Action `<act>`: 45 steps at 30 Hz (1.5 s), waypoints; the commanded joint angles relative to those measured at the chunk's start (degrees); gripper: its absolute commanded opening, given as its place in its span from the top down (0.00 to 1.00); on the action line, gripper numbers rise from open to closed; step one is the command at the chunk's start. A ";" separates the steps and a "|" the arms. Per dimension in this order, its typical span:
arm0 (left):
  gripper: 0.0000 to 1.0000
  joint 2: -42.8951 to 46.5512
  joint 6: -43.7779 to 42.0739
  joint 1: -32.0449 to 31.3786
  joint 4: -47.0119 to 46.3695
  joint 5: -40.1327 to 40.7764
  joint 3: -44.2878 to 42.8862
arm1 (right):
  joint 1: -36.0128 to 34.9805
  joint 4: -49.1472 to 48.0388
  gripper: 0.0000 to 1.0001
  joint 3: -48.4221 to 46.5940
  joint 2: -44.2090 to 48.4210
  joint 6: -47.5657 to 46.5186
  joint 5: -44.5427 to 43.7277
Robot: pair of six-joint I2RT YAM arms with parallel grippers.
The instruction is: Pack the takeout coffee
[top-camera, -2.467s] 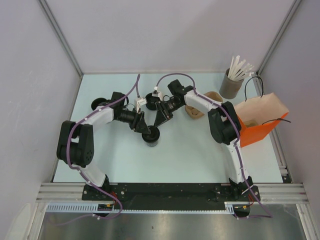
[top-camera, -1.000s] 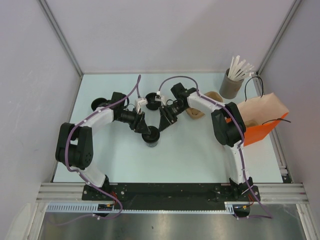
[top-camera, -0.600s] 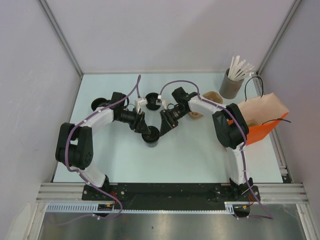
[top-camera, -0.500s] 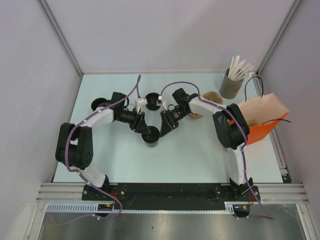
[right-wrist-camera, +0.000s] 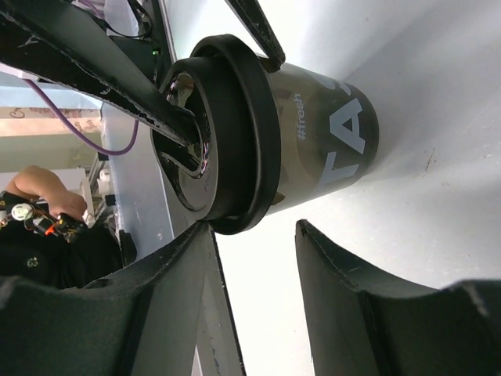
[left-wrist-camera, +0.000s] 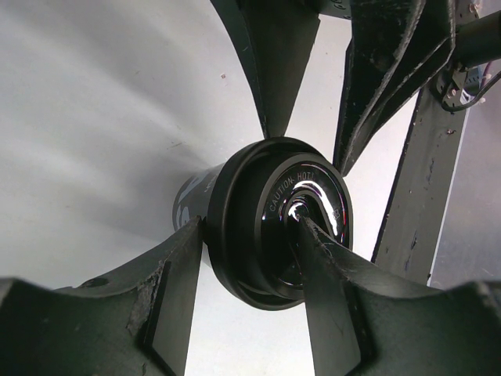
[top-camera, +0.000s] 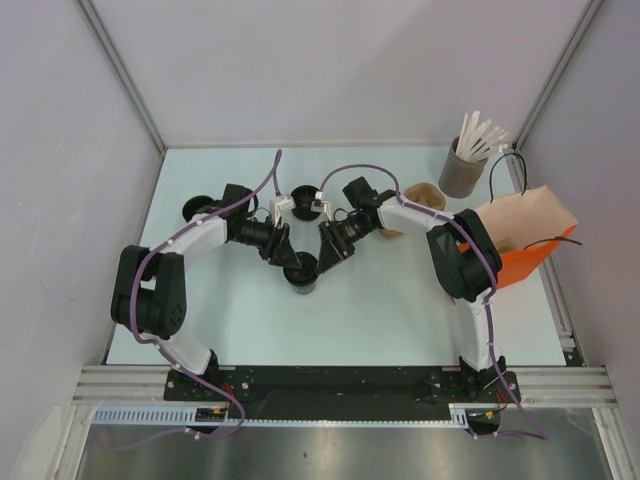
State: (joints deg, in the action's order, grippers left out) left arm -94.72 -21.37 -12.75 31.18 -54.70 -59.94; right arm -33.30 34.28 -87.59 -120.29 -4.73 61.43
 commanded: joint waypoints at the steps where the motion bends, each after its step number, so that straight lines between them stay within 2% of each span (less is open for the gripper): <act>1: 0.46 -1.52 -3.16 -0.78 0.55 8.64 2.20 | -1.24 -2.82 0.49 0.75 2.96 0.69 -0.86; 11: 0.46 -1.26 -3.59 -0.78 0.90 9.17 2.55 | -1.86 -3.26 0.55 3.22 1.29 -0.89 -8.60; 15: 0.46 -1.08 -3.77 -0.78 0.90 9.35 2.72 | -2.29 -3.17 0.59 3.48 0.85 -1.24 -14.73; 27: 0.46 -1.17 -3.95 -0.78 1.08 9.96 2.64 | -4.41 -0.88 0.60 3.74 -1.44 -4.15 -25.04; 45: 0.46 -1.35 -4.30 -0.78 1.60 11.80 2.64 | -3.70 3.16 0.62 0.93 -7.33 -3.00 -24.87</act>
State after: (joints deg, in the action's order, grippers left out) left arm -94.50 -21.43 -12.82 31.44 -54.54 -59.72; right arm -35.20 38.48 -88.99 -120.22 -3.31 55.72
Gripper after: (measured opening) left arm 0.549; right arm 0.389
